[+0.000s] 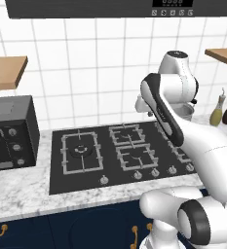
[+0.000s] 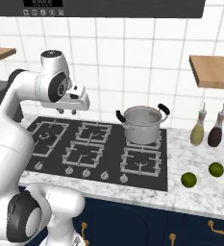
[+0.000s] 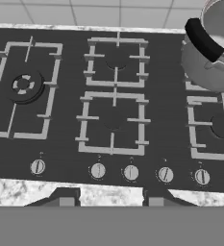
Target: Put the lime and lime in the pot. Retrieve the spatula and lightly stir the vegetables in the pot.
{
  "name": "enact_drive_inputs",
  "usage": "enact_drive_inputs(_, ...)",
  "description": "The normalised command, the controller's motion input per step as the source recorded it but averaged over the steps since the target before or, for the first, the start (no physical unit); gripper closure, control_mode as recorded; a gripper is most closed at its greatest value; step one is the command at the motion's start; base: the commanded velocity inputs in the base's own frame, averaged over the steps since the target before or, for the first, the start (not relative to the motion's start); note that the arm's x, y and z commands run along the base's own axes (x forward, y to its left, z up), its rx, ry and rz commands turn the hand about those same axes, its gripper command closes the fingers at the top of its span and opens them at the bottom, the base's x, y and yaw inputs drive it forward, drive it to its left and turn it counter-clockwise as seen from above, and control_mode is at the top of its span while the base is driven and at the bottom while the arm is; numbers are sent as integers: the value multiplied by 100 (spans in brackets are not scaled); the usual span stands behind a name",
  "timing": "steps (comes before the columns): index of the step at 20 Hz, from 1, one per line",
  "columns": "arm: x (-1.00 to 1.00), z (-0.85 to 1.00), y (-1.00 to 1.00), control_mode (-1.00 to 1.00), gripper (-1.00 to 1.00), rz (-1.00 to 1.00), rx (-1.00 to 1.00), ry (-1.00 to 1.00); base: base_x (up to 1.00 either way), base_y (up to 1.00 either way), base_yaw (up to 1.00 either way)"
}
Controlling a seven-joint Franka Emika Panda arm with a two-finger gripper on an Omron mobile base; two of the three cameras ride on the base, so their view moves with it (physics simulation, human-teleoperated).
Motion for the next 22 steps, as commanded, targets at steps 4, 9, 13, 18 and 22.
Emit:
enact_drive_inputs(4,-2,-1,6,-100,-100,-1,-4,-3,0,0,0)
enact_drive_inputs(9,-19,-6,0,-100,-100,0,0,-4,0,0,0)
enact_drive_inputs(13,-17,3,-12,-100,-100,0,0,-3,0,0,0)
enact_drive_inputs(18,-39,12,-81,-100,-100,0,7,-1,0,0,0)
enact_drive_inputs(22,6,0,-10,-100,-100,0,-2,5,0,0,0)
